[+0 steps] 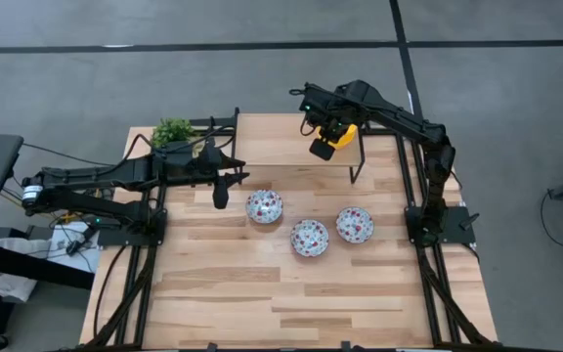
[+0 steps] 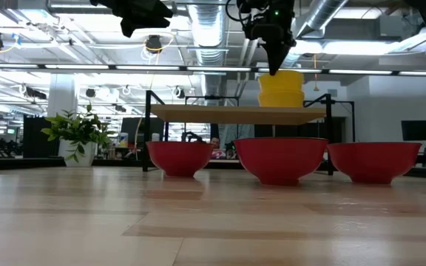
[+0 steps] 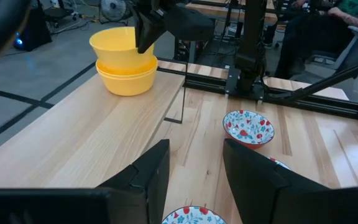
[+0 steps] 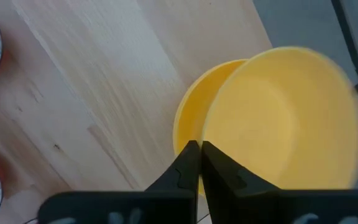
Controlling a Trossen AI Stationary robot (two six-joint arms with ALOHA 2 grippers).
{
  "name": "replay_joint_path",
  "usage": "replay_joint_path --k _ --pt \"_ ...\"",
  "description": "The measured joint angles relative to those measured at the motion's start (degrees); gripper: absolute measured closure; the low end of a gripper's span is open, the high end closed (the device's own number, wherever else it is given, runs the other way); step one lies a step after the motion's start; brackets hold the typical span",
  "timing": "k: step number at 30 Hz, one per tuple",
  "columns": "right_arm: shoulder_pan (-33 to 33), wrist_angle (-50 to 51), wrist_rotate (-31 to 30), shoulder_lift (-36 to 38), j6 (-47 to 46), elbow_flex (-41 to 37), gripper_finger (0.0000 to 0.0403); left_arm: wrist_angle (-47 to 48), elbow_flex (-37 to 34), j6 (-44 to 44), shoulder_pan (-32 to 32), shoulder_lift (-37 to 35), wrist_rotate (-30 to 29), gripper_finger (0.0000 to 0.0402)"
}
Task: Pick & Place Mini bowls
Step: Stack the yellow bowl on top of the yellow bowl on the shelf
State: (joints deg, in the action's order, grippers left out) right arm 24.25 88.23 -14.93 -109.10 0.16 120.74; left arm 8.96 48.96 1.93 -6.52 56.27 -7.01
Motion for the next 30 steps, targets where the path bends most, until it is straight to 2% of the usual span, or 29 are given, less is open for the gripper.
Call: replay_joint_path --k 21,30 --pt "0.71 0.04 1.48 0.00 -1.20 -0.01 0.0402 -0.01 0.01 -0.20 -0.01 0.00 -0.01 0.0252" --pt "0.64 0.49 1.47 -2.99 -1.22 -0.16 0.0403 -0.02 0.01 -0.20 -0.01 -0.02 -0.01 0.0252"
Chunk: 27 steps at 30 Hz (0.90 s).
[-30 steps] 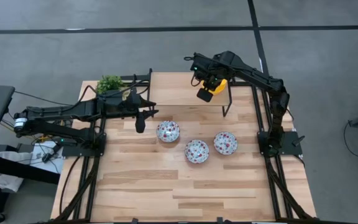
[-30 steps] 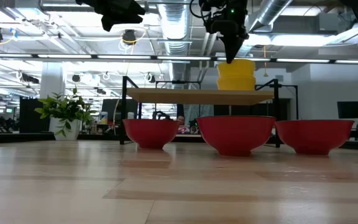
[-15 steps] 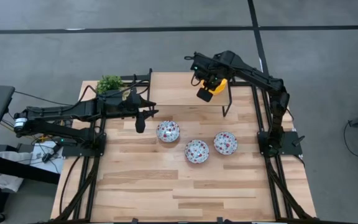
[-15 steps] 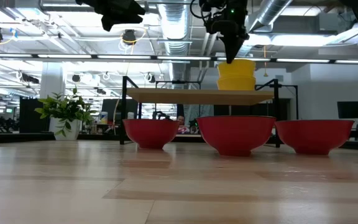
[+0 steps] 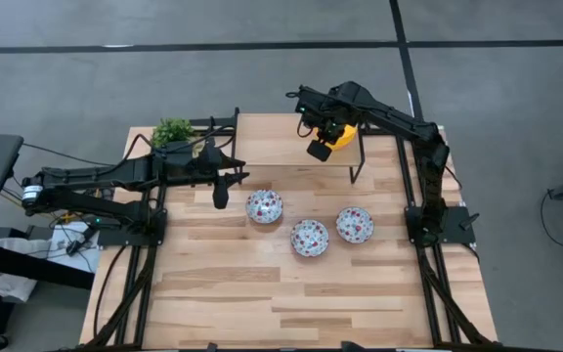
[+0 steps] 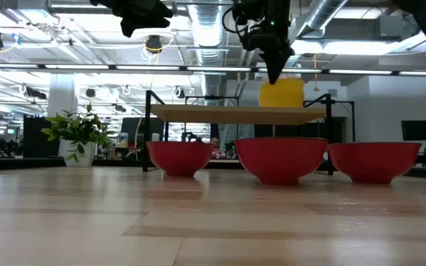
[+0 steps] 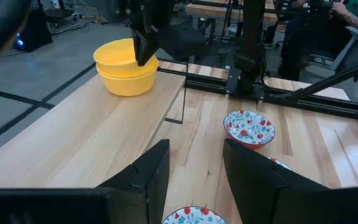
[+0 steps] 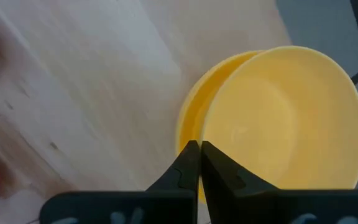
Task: Pick & Place Mini bowls
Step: Stack the yellow bowl on top of the yellow bowl on the shelf
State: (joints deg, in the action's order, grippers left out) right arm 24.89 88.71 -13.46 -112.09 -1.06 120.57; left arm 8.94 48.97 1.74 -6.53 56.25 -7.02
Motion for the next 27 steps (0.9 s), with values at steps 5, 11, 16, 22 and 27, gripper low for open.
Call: replay_joint_path --k 5,11,16,22,27 --pt "-0.11 -0.53 0.01 -0.39 0.07 0.09 0.0402 0.01 0.00 0.00 -0.01 0.00 0.01 0.0252" --pt "-0.11 0.31 -0.02 -0.39 -0.46 0.09 0.0385 0.01 0.00 0.00 -0.01 0.00 -0.01 0.0252" --pt "-0.16 0.67 -0.04 -0.39 -0.46 0.09 0.0357 0.01 0.00 0.01 -0.01 0.00 -0.01 0.0252" --pt "-0.16 0.84 -0.04 -0.39 -0.46 0.09 0.0340 0.01 0.00 0.02 -0.01 0.00 -0.01 0.0252" --pt "-0.44 0.99 -0.06 -0.22 -0.44 0.09 0.0340 0.01 0.00 0.02 -0.01 0.00 0.01 0.0252"
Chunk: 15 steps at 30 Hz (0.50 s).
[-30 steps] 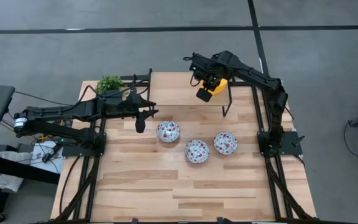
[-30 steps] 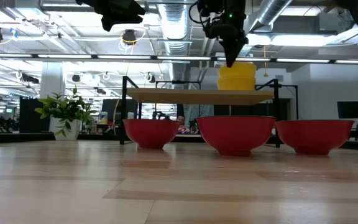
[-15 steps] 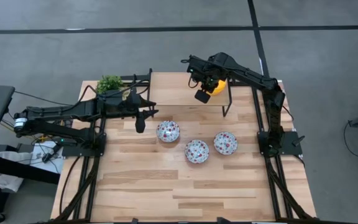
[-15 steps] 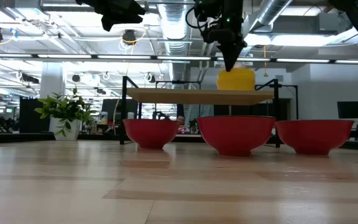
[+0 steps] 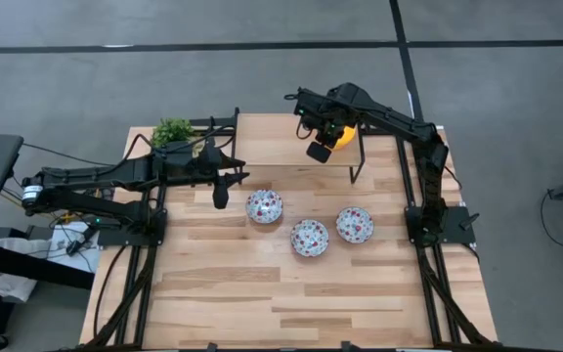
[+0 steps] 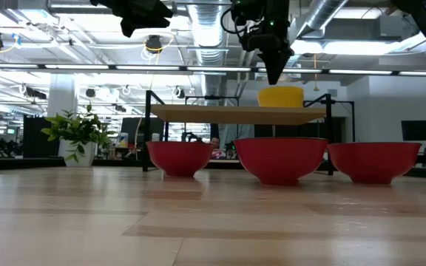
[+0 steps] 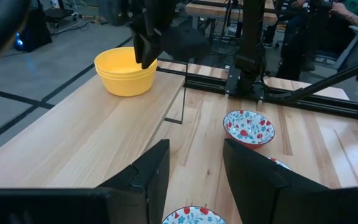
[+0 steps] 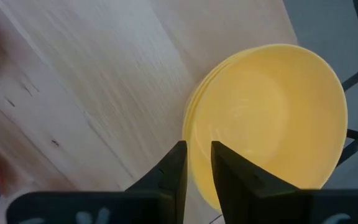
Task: Pick & Place Mini bowls
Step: Stack the yellow bowl on top of the yellow bowl on the shelf, then put the patterned bowl on the shelf
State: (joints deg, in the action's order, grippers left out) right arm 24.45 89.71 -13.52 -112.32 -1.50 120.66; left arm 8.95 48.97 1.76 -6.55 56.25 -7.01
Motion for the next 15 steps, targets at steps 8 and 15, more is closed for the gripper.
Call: replay_joint_path --k 8,15 --pt "-0.44 0.26 -0.02 1.65 0.48 2.83 0.0340 0.01 0.00 0.00 0.04 0.00 0.01 0.0252" --pt "-0.44 -0.38 -0.11 5.67 0.52 4.53 0.0339 0.04 0.00 0.02 0.15 0.00 0.01 0.0252"
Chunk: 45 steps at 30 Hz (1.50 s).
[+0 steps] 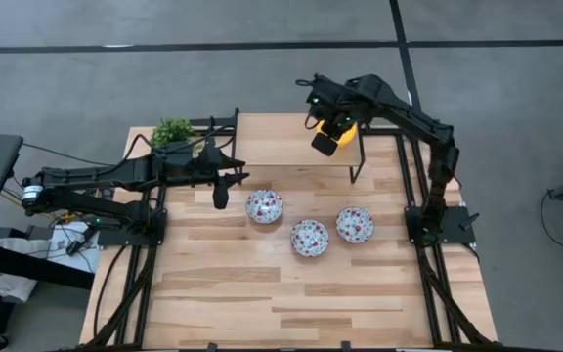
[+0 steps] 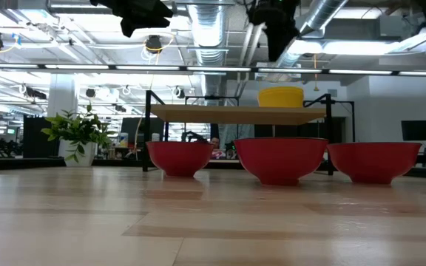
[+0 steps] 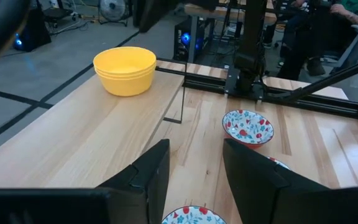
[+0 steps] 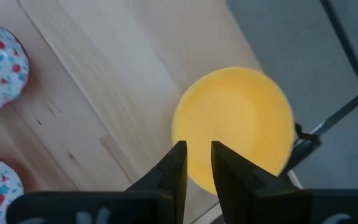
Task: Pick & Place Mini bowls
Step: Put the patterned bowl on the shelf
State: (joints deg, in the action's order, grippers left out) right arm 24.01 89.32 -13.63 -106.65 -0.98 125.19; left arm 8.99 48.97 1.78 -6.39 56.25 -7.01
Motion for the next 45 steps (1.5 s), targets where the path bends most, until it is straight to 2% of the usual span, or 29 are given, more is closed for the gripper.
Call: replay_joint_path --k 8,12,14,17,21,28,33,41,45 --pt "-1.15 -5.75 -0.09 7.03 -1.22 0.04 0.0339 0.86 0.00 1.62 -0.02 0.00 0.13 0.0252" --pt "-3.38 -7.95 -0.32 9.76 -5.59 0.04 0.0339 3.94 0.00 4.46 -0.79 0.52 4.71 0.0252" --pt "-4.58 -9.01 -2.19 10.53 -9.83 0.04 0.0339 6.02 0.00 4.49 -1.32 1.22 7.52 0.0252" --pt "-7.41 -9.21 -8.46 10.86 -14.06 0.04 0.0339 6.45 0.00 2.83 -1.92 3.45 10.62 0.0252" --pt "-12.49 -8.66 -13.74 10.84 -15.99 -0.01 0.0339 8.13 0.00 -1.70 -2.79 7.69 13.01 0.0252" --pt "-23.25 -5.81 -13.51 10.65 -8.88 -0.01 0.0339 12.07 0.00 -10.97 -3.89 15.59 16.46 0.0252" --pt "-29.53 -1.96 -13.45 9.26 -8.52 -0.05 0.0339 12.04 0.00 -18.05 -3.04 20.54 17.80 0.0252" --pt "-33.01 -0.55 -13.50 8.72 -9.02 -0.03 0.0339 11.86 0.00 -28.64 -1.17 25.15 17.80 0.0252" --pt "-32.86 0.50 -13.49 8.72 -9.70 -0.03 0.0339 13.98 0.00 -37.02 1.29 27.03 17.79 0.0252"
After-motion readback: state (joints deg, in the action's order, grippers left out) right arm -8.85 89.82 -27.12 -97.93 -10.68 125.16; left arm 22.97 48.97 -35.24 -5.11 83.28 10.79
